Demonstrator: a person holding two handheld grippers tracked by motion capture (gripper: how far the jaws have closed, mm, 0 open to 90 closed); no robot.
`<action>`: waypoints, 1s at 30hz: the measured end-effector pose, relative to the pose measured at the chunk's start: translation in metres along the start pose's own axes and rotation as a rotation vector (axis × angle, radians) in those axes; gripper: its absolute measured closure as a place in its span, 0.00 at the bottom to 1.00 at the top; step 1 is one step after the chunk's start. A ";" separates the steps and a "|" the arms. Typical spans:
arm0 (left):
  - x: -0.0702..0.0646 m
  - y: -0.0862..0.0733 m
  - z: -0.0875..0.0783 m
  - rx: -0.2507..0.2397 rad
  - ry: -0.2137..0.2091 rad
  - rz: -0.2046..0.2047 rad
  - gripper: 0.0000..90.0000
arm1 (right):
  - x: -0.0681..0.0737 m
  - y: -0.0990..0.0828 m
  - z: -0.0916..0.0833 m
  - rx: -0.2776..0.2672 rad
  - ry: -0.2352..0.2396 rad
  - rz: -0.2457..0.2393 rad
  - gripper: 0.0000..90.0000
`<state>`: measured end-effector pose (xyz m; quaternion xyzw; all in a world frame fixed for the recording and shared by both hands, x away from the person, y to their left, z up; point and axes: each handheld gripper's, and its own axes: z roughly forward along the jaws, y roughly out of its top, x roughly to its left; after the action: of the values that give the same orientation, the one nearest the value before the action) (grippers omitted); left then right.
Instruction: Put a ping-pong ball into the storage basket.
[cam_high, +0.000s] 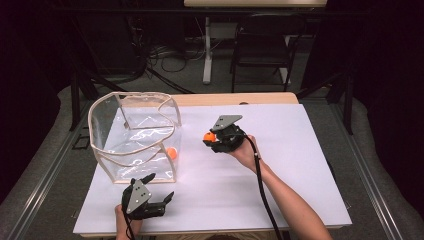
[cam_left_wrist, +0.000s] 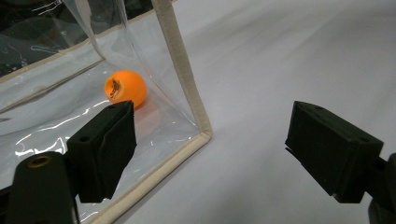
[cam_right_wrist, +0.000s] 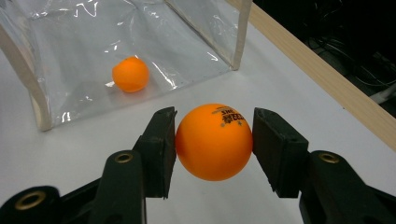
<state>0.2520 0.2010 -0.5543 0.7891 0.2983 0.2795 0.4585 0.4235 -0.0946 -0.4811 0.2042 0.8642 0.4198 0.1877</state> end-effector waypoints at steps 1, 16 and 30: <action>0.000 0.000 0.000 0.000 0.001 -0.001 0.18 | 0.000 0.001 0.000 -0.002 0.001 0.000 0.56; 0.000 0.000 0.000 -0.003 0.001 -0.001 0.18 | 0.000 0.010 -0.007 -0.026 0.012 0.000 0.56; 0.000 0.001 0.000 -0.003 0.000 0.000 0.18 | -0.003 0.021 -0.017 -0.046 0.024 -0.010 0.56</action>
<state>0.2518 0.2006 -0.5539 0.7884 0.2978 0.2802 0.4597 0.4216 -0.0948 -0.4539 0.1906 0.8574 0.4412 0.1842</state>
